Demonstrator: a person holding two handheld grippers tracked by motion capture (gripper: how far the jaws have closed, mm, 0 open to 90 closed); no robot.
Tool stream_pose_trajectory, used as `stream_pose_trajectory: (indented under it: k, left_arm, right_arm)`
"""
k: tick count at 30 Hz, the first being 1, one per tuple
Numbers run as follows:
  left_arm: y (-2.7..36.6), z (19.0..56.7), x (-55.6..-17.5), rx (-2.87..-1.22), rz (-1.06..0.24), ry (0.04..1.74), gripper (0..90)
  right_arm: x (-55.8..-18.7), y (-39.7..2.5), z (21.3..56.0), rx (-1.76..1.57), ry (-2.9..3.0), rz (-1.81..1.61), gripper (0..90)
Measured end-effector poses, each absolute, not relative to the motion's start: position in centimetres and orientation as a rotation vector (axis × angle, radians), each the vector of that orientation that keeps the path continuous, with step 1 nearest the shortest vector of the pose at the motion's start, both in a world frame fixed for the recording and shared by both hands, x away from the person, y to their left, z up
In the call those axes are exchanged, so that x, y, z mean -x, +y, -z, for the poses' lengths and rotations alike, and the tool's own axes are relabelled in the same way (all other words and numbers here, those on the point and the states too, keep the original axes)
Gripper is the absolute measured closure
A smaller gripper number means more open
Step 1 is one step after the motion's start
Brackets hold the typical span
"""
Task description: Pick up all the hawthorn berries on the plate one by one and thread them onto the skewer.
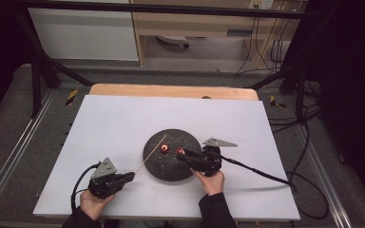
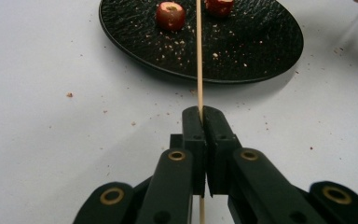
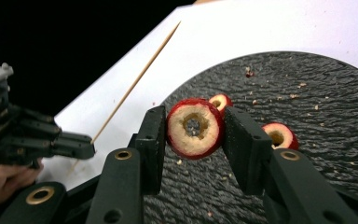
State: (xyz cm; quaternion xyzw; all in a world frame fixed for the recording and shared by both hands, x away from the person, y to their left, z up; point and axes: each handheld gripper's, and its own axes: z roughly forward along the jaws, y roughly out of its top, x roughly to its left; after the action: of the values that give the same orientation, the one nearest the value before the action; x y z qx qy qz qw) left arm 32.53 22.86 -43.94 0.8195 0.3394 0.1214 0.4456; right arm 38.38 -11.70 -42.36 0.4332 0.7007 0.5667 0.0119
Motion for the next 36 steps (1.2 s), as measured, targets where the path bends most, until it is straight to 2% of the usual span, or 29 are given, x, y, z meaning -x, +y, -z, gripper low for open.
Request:
stream_pose_trajectory:
  k: [17, 36]
  left_arm:
    - [22.5, 43.9, -32.4, -2.025, -0.304, 0.836, 87.5]
    - [21.6, 44.0, -32.0, -1.982, -0.296, 0.833, 87.5]
  right_arm:
    - [-37.9, -10.8, 42.9, -1.444, 1.889, -1.964, 60.8]
    - [-39.5, -10.7, 42.3, -1.526, 1.544, -2.179, 60.9]
